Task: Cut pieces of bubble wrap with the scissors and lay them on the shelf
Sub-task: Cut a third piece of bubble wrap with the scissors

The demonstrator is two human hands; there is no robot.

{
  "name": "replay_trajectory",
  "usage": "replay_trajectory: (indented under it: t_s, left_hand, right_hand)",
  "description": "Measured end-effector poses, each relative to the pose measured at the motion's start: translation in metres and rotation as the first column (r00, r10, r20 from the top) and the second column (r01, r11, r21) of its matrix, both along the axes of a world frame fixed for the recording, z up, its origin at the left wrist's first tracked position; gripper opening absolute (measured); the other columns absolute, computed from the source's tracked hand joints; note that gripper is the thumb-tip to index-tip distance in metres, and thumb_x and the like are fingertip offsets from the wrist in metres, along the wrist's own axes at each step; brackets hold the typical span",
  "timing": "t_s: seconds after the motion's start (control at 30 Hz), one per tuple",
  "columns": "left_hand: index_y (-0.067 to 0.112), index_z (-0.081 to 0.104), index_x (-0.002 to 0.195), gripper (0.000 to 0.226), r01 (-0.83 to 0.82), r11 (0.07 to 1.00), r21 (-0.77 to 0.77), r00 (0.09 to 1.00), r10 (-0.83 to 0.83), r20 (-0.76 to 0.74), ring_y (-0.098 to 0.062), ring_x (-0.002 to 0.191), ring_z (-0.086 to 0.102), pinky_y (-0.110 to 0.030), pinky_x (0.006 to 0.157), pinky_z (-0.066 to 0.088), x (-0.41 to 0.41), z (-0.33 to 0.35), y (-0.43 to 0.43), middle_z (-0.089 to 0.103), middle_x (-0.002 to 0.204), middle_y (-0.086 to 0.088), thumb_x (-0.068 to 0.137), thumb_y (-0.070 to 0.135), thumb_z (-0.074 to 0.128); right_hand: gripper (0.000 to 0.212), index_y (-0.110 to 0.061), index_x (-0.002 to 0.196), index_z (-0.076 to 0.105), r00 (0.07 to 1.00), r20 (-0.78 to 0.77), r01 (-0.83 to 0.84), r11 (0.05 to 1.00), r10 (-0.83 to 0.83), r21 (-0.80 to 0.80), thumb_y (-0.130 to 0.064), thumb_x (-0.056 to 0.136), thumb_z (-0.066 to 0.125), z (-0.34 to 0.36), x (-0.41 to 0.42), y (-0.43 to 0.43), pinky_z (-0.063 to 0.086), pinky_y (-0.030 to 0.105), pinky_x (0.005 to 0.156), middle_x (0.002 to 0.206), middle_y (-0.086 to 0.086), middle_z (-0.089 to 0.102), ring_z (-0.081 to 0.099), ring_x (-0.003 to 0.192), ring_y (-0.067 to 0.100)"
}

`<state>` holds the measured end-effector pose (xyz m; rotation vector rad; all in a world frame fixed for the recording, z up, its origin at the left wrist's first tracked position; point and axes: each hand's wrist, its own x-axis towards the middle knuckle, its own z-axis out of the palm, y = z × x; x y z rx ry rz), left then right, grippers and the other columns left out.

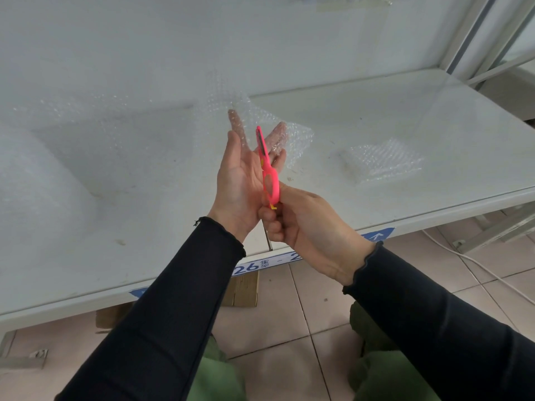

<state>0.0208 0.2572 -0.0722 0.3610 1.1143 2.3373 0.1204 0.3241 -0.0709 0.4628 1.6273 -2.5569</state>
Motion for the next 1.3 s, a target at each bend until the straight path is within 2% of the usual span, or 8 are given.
replay_trajectory:
  t_s: [0.2,0.47,0.57,0.73,0.87,1.0,1.23,1.3]
  left_hand:
    - [0.058,0.073,0.098,0.069,0.098,0.985,-0.139,0.99,-0.112,-0.092,-0.024,0.151,0.029,-0.037,0.124,0.015,0.014,0.003,-0.002,0.035,0.16,-0.015,0.107,0.052,0.005]
    - [0.06,0.025,0.148,0.043,0.08,0.992,-0.097,0.995,-0.086,-0.055,-0.024,0.146,0.04,-0.029,0.1,0.041,0.005,-0.01,-0.004,0.059,0.144,-0.011,0.106,0.055,0.016]
    - [0.07,0.037,0.134,0.036,0.041,0.98,-0.193,0.992,-0.063,-0.111,-0.013,0.12,0.051,-0.024,0.08,0.031,0.006,-0.013,-0.005,0.073,0.121,-0.003,0.103,0.06,0.021]
    - [0.064,0.035,0.141,0.044,0.096,0.98,-0.176,0.992,-0.109,-0.066,-0.007,0.1,0.023,-0.028,0.08,0.028,0.001,-0.022,-0.009,0.066,0.135,0.0,0.098,0.068,0.03]
    - [0.068,0.053,0.122,0.033,0.147,0.965,-0.219,0.984,-0.166,-0.07,-0.017,0.09,0.051,-0.026,0.057,0.036,0.01,-0.015,-0.008,0.068,0.131,-0.008,0.101,0.064,0.028]
    - [0.071,0.042,0.13,0.031,0.141,0.971,-0.194,0.987,-0.153,-0.044,-0.033,0.102,0.041,-0.036,0.073,0.035,0.013,-0.015,-0.008,0.068,0.124,-0.014,0.102,0.06,0.035]
    - [0.062,0.07,0.101,0.043,0.154,0.969,-0.192,0.983,-0.171,-0.07,-0.028,0.082,0.027,-0.03,0.068,0.029,0.021,-0.01,-0.013,0.033,0.094,-0.011,0.106,0.053,0.028]
    - [0.061,0.062,0.118,0.037,0.13,0.974,-0.188,0.987,-0.145,-0.07,-0.017,0.074,0.037,-0.027,0.074,0.037,0.023,-0.012,-0.014,0.038,0.079,-0.006,0.107,0.048,0.03]
  right_hand:
    - [0.033,-0.012,0.083,0.057,1.0,0.01,0.03,0.999,-0.03,-0.015,-0.035,0.104,0.047,0.0,-0.007,0.007,0.037,0.025,0.055,0.068,0.004,0.05,0.04,0.056,0.014]
    - [0.028,-0.009,0.089,0.056,0.999,-0.017,0.039,0.999,-0.039,0.017,-0.032,0.103,0.048,-0.001,-0.009,0.006,0.039,0.025,0.054,0.067,0.004,0.049,0.041,0.056,0.014]
    - [0.032,-0.011,0.087,0.056,0.999,-0.022,0.046,0.999,-0.046,0.002,-0.036,0.103,0.047,-0.001,-0.012,0.01,0.038,0.024,0.055,0.069,0.003,0.048,0.041,0.056,0.014]
    - [0.024,-0.008,0.088,0.057,0.996,-0.018,0.086,0.996,-0.087,-0.013,-0.025,0.103,0.048,-0.002,-0.014,0.008,0.036,0.025,0.053,0.067,0.005,0.048,0.041,0.054,0.014]
    - [0.032,-0.012,0.085,0.058,0.997,-0.016,0.081,0.996,-0.081,-0.046,-0.035,0.104,0.047,-0.001,-0.019,0.01,0.037,0.025,0.056,0.066,0.002,0.05,0.042,0.056,0.013]
    - [0.035,-0.014,0.079,0.056,0.995,-0.021,0.095,0.993,-0.096,-0.072,-0.037,0.104,0.047,0.002,-0.021,0.014,0.035,0.025,0.055,0.066,0.003,0.049,0.041,0.057,0.014]
    - [0.032,-0.012,0.08,0.057,0.992,-0.017,0.125,0.988,-0.127,-0.092,-0.035,0.102,0.051,0.003,-0.025,0.015,0.038,0.025,0.055,0.065,0.003,0.049,0.043,0.056,0.014]
    - [0.035,-0.015,0.074,0.058,0.989,-0.018,0.141,0.983,-0.144,-0.114,-0.038,0.1,0.054,0.004,-0.028,0.019,0.039,0.025,0.057,0.067,0.002,0.049,0.045,0.057,0.013]
